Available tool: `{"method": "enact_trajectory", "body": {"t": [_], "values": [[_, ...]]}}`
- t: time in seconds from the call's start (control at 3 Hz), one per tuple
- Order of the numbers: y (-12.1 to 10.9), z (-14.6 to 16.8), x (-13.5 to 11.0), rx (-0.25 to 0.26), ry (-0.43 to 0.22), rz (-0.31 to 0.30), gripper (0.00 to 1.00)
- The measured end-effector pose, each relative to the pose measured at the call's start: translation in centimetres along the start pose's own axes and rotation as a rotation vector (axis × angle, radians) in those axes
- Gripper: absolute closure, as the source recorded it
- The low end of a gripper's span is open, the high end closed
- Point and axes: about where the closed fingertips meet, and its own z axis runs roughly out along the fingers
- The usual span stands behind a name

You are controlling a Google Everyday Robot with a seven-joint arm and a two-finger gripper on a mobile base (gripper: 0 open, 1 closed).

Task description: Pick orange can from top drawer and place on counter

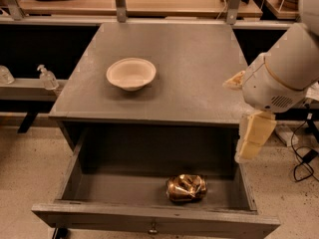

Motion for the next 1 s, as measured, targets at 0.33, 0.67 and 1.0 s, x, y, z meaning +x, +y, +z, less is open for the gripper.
{"method": "enact_trajectory", "body": {"t": [0.33,0.67,1.0], "values": [[0.4,0.3,-0.6,0.000,-0.010,-0.041,0.00],[1.6,2.5,-0.3,0.079,-0.012,-0.113,0.00],[1.7,2.4,-0.3,0.076,-0.010,-0.114,0.00]]}}
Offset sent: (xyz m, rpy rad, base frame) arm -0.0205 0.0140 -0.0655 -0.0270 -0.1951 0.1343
